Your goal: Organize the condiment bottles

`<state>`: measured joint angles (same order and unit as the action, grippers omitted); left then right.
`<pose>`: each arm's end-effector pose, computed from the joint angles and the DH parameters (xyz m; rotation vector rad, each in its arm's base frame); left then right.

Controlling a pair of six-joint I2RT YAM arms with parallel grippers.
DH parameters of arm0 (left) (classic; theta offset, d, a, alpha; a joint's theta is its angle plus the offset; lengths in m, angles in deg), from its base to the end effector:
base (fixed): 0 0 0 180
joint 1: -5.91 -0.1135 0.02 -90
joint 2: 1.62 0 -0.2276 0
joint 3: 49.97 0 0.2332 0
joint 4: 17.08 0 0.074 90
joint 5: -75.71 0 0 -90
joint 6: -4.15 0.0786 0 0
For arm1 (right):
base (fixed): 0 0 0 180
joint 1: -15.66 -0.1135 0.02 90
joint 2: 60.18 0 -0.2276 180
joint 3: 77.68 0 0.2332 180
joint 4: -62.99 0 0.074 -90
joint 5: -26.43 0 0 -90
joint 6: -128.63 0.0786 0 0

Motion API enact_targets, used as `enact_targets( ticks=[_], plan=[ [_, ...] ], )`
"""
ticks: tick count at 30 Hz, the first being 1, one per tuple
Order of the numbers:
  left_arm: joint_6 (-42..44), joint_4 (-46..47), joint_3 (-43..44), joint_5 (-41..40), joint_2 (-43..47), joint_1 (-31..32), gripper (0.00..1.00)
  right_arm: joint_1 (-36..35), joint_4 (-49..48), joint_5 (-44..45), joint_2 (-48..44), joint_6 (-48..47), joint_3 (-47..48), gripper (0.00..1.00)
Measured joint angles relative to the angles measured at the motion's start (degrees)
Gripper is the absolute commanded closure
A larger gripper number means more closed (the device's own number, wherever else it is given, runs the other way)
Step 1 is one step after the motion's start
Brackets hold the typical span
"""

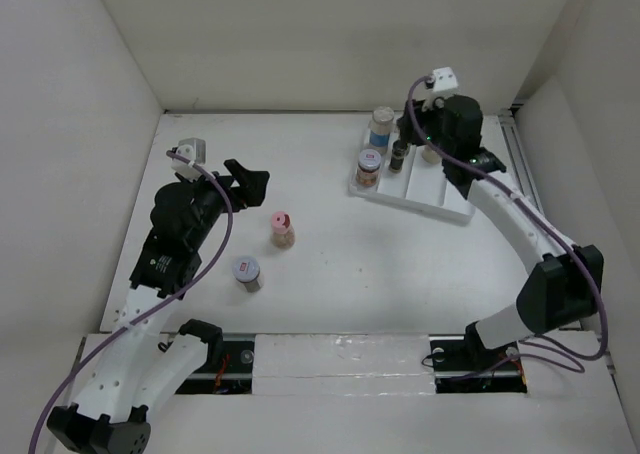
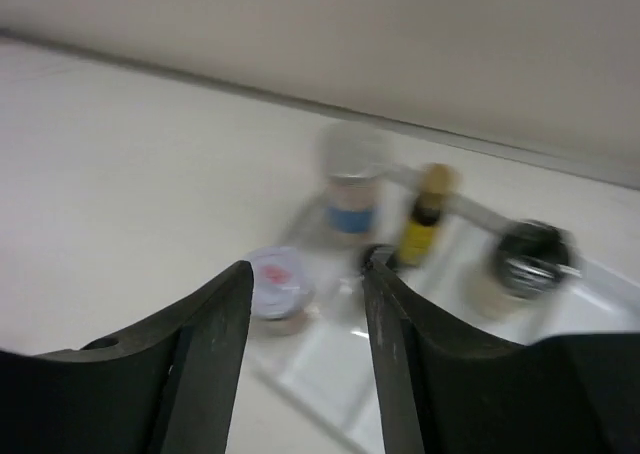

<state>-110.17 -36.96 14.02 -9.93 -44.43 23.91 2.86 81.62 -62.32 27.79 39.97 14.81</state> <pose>0.2101 -0.0745 0.3559 -0.0257 1.5836 -0.6406 0.3830 0.0853 0.3221 -0.1663 1.8121 0.1549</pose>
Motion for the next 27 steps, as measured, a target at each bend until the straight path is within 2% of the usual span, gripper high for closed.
enact_targets(
  ticks=[1,4,5,10,14,18,24,27],
  plan=[
    [0.0,0.0,0.0,-0.1,0.3,0.0,0.04,-3.3,-1.6,-1.9,-2.2,-0.2,-2.0,0.47],
    [0.0,0.0,0.0,-0.6,1.3,0.0,0.04,-14.8,-5.2,-7.3,-3.4,-1.2,-6.0,0.33],
    [0.0,0.0,0.0,-0.9,1.6,0.0,0.04,-19.0,-5.6,-8.9,-2.4,-1.9,-6.9,0.22],
    [-0.2,-0.6,0.0,-3.4,2.9,0.0,0.04,-34.1,-5.2,-12.5,5.7,-5.9,-9.5,0.07],
    [-0.6,-1.0,0.0,-5.4,3.7,0.0,0.04,-39.7,-4.9,-13.6,11.8,-7.9,-9.5,0.05],
    [-0.8,-1.5,0.0,-6.2,4.2,0.0,0.04,-40.5,-4.9,-13.5,16.5,-8.7,-7.7,0.05],
    [-0.9,-1.5,0.0,-5.9,4.2,0.0,0.04,-40.0,-6.4,-10.8,22.7,-9.2,-1.6,0.12],
    [-0.9,-1.5,0.0,-5.6,4.2,0.0,0.04,-40.1,-7.8,-10.2,25.3,-9.2,0.9,0.24]
  ],
)
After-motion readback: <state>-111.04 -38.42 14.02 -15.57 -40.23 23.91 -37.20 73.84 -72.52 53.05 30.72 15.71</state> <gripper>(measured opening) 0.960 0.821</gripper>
